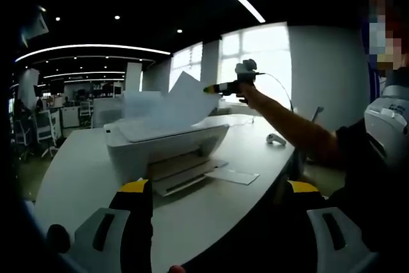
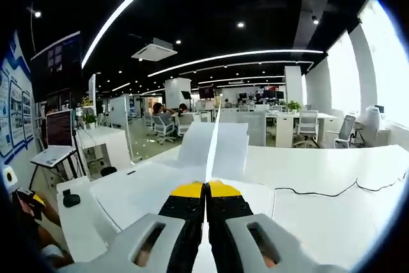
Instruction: Remove the paper from the printer output slot and place it on top of the printer
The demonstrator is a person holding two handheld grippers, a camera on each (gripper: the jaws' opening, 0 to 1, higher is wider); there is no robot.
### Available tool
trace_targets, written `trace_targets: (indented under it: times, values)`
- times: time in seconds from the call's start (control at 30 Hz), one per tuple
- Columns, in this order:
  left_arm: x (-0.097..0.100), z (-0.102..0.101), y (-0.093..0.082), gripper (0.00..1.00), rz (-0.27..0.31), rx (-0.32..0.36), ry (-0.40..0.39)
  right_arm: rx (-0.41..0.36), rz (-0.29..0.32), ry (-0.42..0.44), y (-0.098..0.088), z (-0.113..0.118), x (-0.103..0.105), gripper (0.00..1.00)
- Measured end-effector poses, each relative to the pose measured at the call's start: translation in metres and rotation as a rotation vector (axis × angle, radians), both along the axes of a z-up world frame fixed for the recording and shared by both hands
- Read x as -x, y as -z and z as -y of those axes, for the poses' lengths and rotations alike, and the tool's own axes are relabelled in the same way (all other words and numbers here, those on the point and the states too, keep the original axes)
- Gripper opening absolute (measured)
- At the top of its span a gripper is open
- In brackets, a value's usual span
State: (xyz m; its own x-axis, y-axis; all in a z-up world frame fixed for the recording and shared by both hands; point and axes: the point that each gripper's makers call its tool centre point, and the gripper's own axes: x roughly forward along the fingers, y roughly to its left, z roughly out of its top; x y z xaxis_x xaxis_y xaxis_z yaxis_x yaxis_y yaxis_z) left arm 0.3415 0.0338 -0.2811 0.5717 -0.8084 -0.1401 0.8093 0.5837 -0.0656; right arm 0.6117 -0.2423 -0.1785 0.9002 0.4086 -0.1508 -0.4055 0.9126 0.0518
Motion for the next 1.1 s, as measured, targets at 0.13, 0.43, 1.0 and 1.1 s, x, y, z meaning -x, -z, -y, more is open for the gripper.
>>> trace_targets:
  times: [0.13, 0.43, 1.0, 1.1]
  values:
    - [0.0, 0.0, 0.0, 0.87, -0.002, 0.001, -0.002, 0.003, -0.007, -0.008, 0.002, -0.003, 0.0, 0.0]
    - [0.0, -0.001, -0.002, 0.87, 0.002, 0.0, -0.001, -0.001, -0.015, -0.022, 0.003, -0.007, 0.0, 0.0]
    - [0.0, -0.002, -0.003, 0.87, 0.005, 0.001, 0.0, -0.017, -0.025, -0.058, 0.003, -0.017, 0.005, 0.0]
    - [-0.001, -0.002, -0.003, 0.87, 0.004, 0.002, -0.002, -0.015, -0.027, -0.063, 0.004, -0.018, 0.006, 0.0]
